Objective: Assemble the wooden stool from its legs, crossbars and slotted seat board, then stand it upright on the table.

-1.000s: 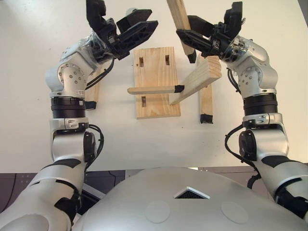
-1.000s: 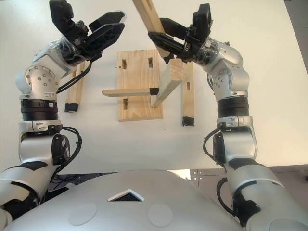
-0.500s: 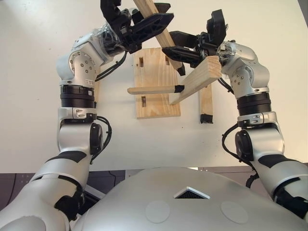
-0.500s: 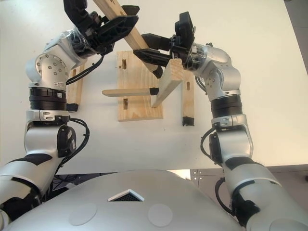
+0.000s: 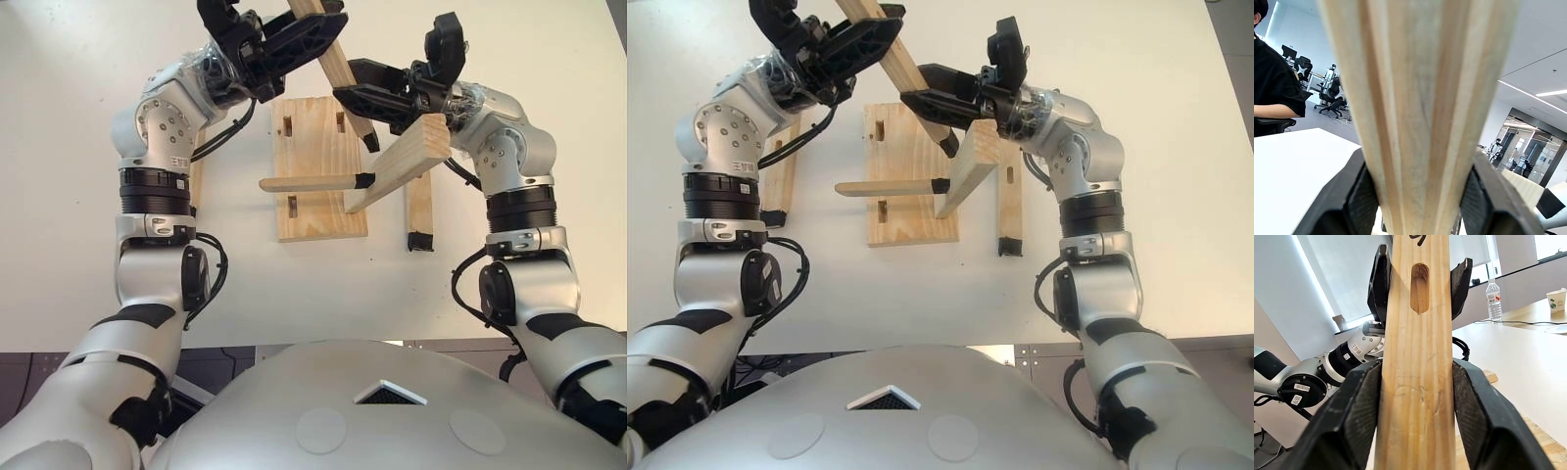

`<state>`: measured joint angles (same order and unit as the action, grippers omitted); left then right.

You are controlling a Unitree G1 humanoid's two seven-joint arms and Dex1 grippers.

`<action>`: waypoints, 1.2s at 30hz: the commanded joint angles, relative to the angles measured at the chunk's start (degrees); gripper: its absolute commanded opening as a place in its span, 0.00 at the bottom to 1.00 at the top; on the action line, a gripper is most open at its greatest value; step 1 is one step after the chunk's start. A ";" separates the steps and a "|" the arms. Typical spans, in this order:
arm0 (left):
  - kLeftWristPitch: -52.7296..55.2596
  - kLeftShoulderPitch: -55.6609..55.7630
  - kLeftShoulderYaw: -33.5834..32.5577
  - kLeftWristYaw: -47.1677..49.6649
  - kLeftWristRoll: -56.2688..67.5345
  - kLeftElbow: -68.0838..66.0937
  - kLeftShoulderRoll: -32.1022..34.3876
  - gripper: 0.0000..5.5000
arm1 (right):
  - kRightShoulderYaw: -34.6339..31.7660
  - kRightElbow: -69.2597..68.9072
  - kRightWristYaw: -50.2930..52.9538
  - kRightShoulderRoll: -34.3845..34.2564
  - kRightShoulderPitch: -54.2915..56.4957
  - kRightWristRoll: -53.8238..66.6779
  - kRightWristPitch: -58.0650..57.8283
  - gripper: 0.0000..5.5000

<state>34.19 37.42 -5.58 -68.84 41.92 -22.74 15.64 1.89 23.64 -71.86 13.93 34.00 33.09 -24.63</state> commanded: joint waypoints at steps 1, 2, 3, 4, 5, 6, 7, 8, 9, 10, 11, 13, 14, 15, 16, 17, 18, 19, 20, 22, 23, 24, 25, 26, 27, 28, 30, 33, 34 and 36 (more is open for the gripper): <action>-5.44 2.40 -1.12 0.72 -3.00 -4.13 0.13 0.37 | 0.32 1.90 0.92 0.87 1.80 -2.03 -0.79 0.52; -7.34 2.61 -1.05 0.61 -4.03 -5.33 0.05 0.37 | 0.76 2.31 0.83 1.06 1.76 -3.01 0.38 0.54; -9.05 2.67 -1.00 0.43 -5.05 -6.50 0.11 0.37 | 0.84 2.78 1.10 1.10 1.77 -4.17 2.26 0.57; -10.52 2.77 -1.05 0.24 -5.91 -7.73 0.21 0.37 | 0.72 3.27 1.00 1.14 1.82 -4.86 3.57 0.60; -11.90 2.78 -1.33 -0.03 -6.69 -9.50 0.66 0.37 | 0.02 3.86 0.61 1.60 2.03 -4.82 3.96 0.61; -12.92 2.79 -1.63 -0.30 -7.29 -11.05 1.10 0.37 | -0.74 4.51 0.25 2.05 2.30 -4.64 4.03 0.62; -13.99 2.34 -2.03 -0.89 -7.91 -12.69 2.11 0.37 | -2.21 5.34 0.17 2.87 2.78 -4.01 3.87 0.62; -14.72 1.87 -2.39 -1.54 -8.34 -13.90 3.06 0.37 | -3.56 6.00 0.27 3.56 3.22 -3.42 3.72 0.62; -14.83 1.14 -2.82 -2.45 -8.50 -14.42 4.19 0.37 | -5.08 6.60 0.50 4.27 3.67 -2.81 3.45 0.62; -14.72 0.47 -3.16 -3.24 -8.50 -14.66 5.21 0.37 | -6.39 7.15 0.77 4.88 4.05 -2.34 3.35 0.62; -13.11 -0.81 -3.80 -4.31 -7.77 -13.89 6.69 0.37 | -8.01 8.16 1.19 5.80 4.46 -1.91 3.57 0.62; -10.55 -3.37 -4.75 -5.95 -6.67 -11.90 9.07 0.37 | -10.57 10.83 2.20 7.39 5.10 -1.98 4.67 0.62; -9.27 -4.94 -5.09 -6.55 -6.22 -10.31 10.08 0.37 | -11.53 12.15 2.61 8.03 5.28 -2.26 5.34 0.62; -7.98 -6.56 -5.34 -6.89 -5.79 -8.62 10.93 0.37 | -12.25 13.34 2.93 8.53 5.36 -2.56 6.03 0.62; -6.85 -7.94 -5.54 -7.12 -5.42 -7.11 11.61 0.37 | -12.70 14.25 3.24 8.91 5.41 -2.80 6.60 0.62; -5.17 -10.00 -5.67 -7.55 -4.79 -4.77 12.48 0.37 | -13.20 14.87 3.46 9.24 5.26 -2.95 7.00 0.62; -3.80 -11.72 -5.79 -7.87 -4.33 -2.80 13.15 0.37 | -13.57 15.35 3.63 9.44 5.13 -3.10 7.38 0.62; -2.43 -13.79 -5.69 -8.31 -3.90 -0.64 13.84 0.37 | -13.86 15.76 3.82 9.63 4.85 -3.31 7.93 0.62; -1.37 -15.44 -5.59 -8.52 -3.57 1.08 14.33 0.37 | -14.07 16.13 4.03 9.72 4.66 -3.55 8.38 0.62; 0.92 -17.76 -5.50 -8.23 -2.54 3.66 14.43 0.37 | -13.90 16.85 4.10 9.77 4.18 -4.21 9.30 0.62; 1.39 -18.80 -5.12 -8.08 -2.49 4.84 14.19 0.37 | -13.78 17.32 4.17 9.64 3.96 -4.58 9.70 0.62; 1.76 -19.66 -4.74 -8.05 -2.50 5.84 14.01 0.37 | -13.69 17.74 4.19 9.48 3.79 -4.91 10.04 0.62; 1.86 -20.27 -4.45 -7.79 -2.52 6.57 13.75 0.37 | -13.54 18.12 4.23 9.34 3.65 -5.31 10.55 0.62; 2.03 -20.71 -4.24 -7.59 -2.50 7.06 13.61 0.37 | -13.43 18.50 4.28 9.20 3.65 -5.60 10.88 0.62; 1.98 -21.12 -3.96 -7.44 -2.68 7.31 13.51 0.37 | -13.29 18.70 4.30 9.09 3.55 -5.89 11.26 0.62; 1.24 -21.49 -3.46 -7.51 -3.38 7.19 13.53 0.37 | -13.21 18.92 4.29 9.00 3.53 -6.11 11.59 0.62; -0.31 -21.90 -2.46 -7.94 -4.80 6.06 13.71 0.37 | -13.17 19.17 4.25 8.91 3.50 -6.32 11.91 0.62; -5.14 -23.11 0.18 -9.47 -8.46 3.95 14.59 0.37 | -13.04 19.48 4.37 8.75 3.46 -6.63 12.45 0.62; -8.10 -23.49 1.25 -10.04 -10.31 2.87 15.14 0.37 | -13.03 19.57 4.41 8.66 3.42 -6.75 12.61 0.62; -13.17 -23.91 2.74 -11.34 -12.90 1.14 16.59 0.37 | -12.92 19.38 4.52 8.54 2.94 -6.97 12.89 0.62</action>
<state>25.47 16.31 -6.55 -81.46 37.74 -18.34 29.99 -11.19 42.92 -67.72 23.00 37.43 26.93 -12.56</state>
